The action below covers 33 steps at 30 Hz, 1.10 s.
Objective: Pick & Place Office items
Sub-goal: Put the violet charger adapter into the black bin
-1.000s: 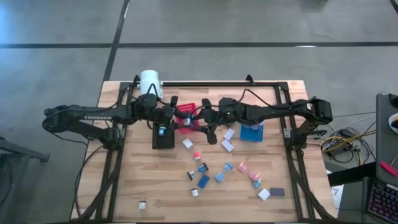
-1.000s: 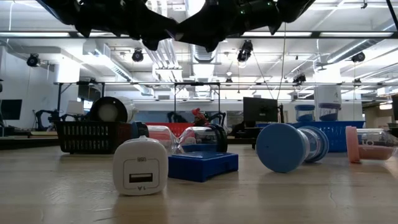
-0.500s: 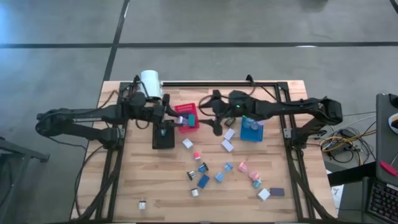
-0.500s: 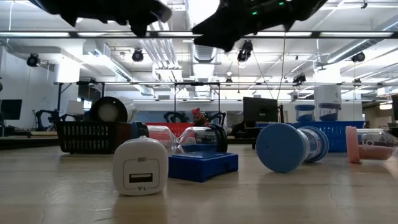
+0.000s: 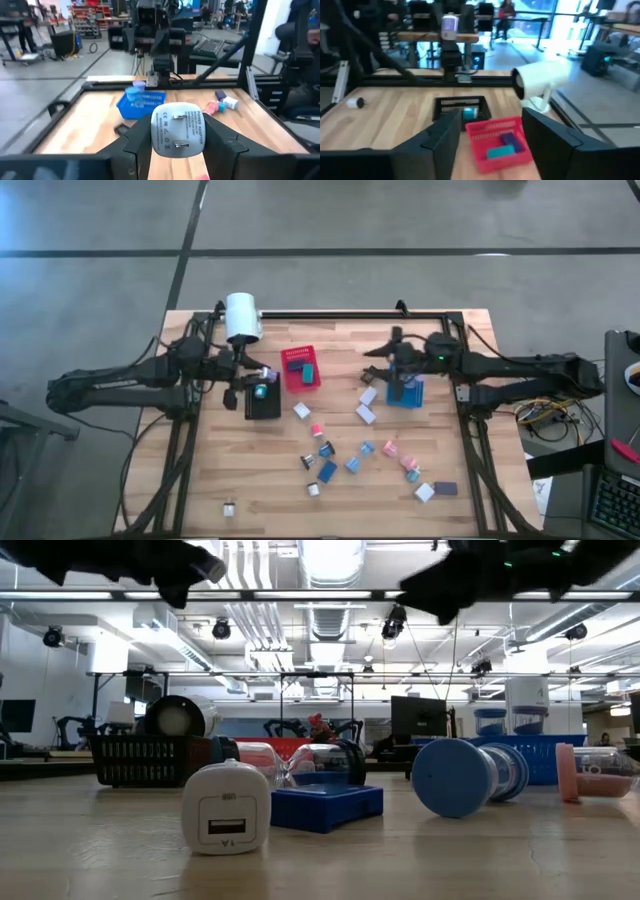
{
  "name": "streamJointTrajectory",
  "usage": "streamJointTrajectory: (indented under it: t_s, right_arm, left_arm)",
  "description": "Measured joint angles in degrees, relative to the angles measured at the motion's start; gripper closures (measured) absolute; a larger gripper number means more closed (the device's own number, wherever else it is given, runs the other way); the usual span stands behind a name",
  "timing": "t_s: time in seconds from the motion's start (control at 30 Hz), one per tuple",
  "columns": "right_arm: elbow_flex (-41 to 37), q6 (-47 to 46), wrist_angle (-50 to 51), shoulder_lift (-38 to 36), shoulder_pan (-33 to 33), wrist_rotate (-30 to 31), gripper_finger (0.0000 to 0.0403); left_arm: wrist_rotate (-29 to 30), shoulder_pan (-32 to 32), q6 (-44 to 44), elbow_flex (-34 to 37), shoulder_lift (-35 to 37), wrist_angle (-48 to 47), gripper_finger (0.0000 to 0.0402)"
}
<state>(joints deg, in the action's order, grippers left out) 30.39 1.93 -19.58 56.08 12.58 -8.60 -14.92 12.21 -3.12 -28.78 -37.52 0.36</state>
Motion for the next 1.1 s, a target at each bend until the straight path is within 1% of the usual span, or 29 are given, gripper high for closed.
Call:
streamJointTrajectory:
  t_s: [0.07,0.2,0.23,0.33,0.43,0.5,0.57,0.77,0.87,0.93,1.1]
  right_arm:
    - [-3.3,-0.8,-2.5,-3.6,0.4,0.2,0.0239]
    - [-10.7,-0.8,-6.5,-9.8,0.5,6.3,0.0297]
    - [-12.9,-0.6,-7.9,-10.9,0.6,7.2,0.0312]
    - [-18.6,-0.5,-14.9,-13.4,0.6,7.3,0.0353]
    - [-23.7,-0.7,-22.4,-14.6,0.6,8.9,0.0386]
    - [-26.2,-0.8,-26.2,-14.8,0.6,9.5,0.0391]
    - [-27.9,-0.8,-27.8,-14.8,0.6,10.1,0.0392]
    - [-28.5,-0.5,-27.3,-14.7,1.0,10.0,0.0394]
    - [-28.3,-0.5,-26.9,-14.7,1.0,7.4,0.0394]
    - [-28.3,-0.6,-26.6,-14.8,1.0,6.4,0.0394]
    - [-28.3,-1.5,-26.1,-14.8,1.0,6.1,0.0394]
  left_arm:
    - [0.7,0.0,1.4,1.8,1.8,-0.4,0.0264]
    - [1.2,0.0,5.4,4.8,4.2,-2.9,0.0264]
    - [1.2,0.0,6.3,5.4,4.4,-3.7,0.0264]
    - [2.3,0.0,8.7,6.8,4.8,-6.3,0.0264]
    - [3.2,0.0,10.7,8.6,4.7,-7.2,0.0264]
    - [3.2,0.0,12.3,9.6,4.3,-7.4,0.0264]
    - [3.2,0.0,13.8,10.1,3.5,-8.9,0.0264]
    - [3.8,0.0,17.5,10.3,-0.5,-14.7,0.0264]
    - [4.6,0.0,17.9,10.3,-3.5,-16.4,0.0264]
    - [5.4,0.0,17.9,10.3,-5.7,-16.6,0.0264]
    - [5.6,-0.1,18.5,10.3,-10.8,-16.7,0.0264]
